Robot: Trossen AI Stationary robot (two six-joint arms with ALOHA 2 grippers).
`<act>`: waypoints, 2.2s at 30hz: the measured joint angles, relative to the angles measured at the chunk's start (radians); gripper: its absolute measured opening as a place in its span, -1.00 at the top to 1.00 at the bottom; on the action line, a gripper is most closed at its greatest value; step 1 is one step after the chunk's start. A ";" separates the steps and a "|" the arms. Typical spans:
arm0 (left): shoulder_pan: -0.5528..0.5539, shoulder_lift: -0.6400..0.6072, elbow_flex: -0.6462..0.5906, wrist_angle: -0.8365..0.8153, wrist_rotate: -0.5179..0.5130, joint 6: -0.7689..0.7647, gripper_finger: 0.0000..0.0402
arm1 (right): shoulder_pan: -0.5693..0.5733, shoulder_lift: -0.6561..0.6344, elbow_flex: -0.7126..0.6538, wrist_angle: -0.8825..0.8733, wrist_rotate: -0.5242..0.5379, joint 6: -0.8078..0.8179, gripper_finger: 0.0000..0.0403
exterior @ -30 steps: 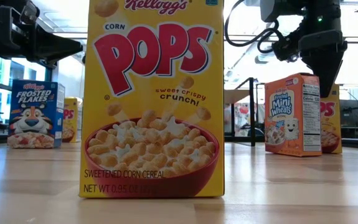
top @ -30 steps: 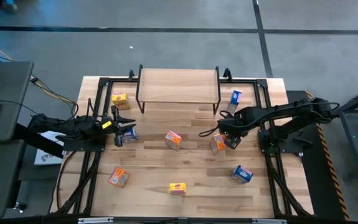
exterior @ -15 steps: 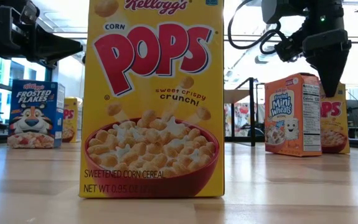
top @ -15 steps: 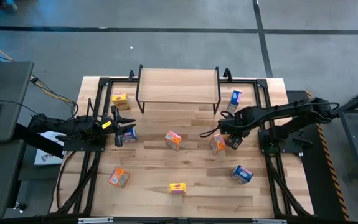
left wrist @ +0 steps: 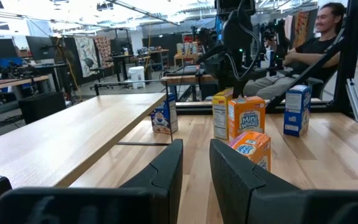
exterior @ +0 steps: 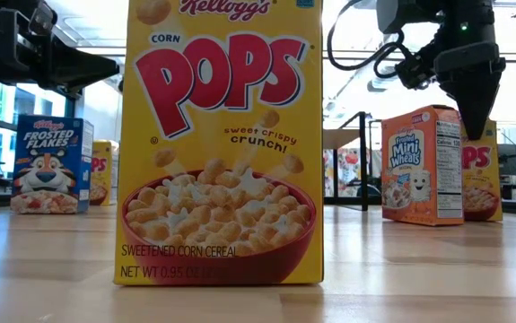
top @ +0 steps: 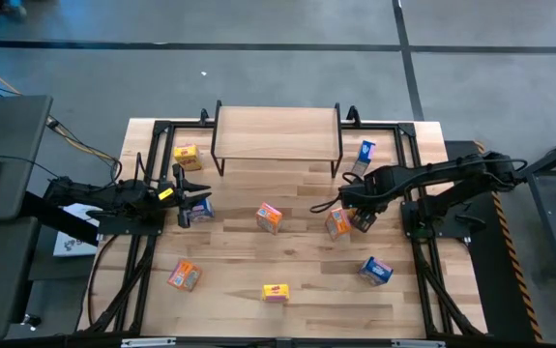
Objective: Stack cereal on shelf
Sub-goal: Put the middle right yellow cereal box on the shelf
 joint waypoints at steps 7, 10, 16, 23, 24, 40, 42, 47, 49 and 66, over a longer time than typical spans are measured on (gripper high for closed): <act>0.000 0.000 0.000 0.000 0.000 0.001 0.64 | 0.000 0.000 0.113 -0.084 0.061 0.001 0.02; 0.000 0.000 0.000 0.000 0.000 0.001 0.64 | 0.000 0.000 0.173 -0.123 0.101 0.001 0.02; 0.000 0.000 0.000 0.000 0.000 0.000 0.64 | 0.000 -0.001 0.208 -0.137 0.112 0.010 0.11; 0.000 0.000 0.000 0.000 0.000 0.001 0.64 | 0.000 0.000 0.193 -0.130 0.120 0.043 0.31; 0.000 0.000 0.000 0.000 0.000 0.001 0.64 | 0.000 0.000 0.193 -0.129 0.121 0.044 0.32; 0.000 0.000 0.000 0.000 0.000 0.001 0.64 | 0.000 0.000 0.193 -0.125 0.120 0.005 0.21; 0.000 0.000 0.000 0.000 0.000 0.000 0.64 | 0.000 0.000 0.193 -0.128 0.121 -0.004 0.12; 0.000 0.000 0.000 0.000 0.000 0.000 0.64 | 0.000 0.000 0.192 -0.167 0.113 -0.038 -0.09; 0.000 0.000 0.000 0.000 0.000 0.001 0.64 | 0.000 0.000 0.192 -0.184 0.095 -0.059 -0.16; 0.000 0.000 0.000 0.000 0.000 0.001 0.64 | 0.000 0.000 0.192 -0.169 0.113 -0.046 -0.22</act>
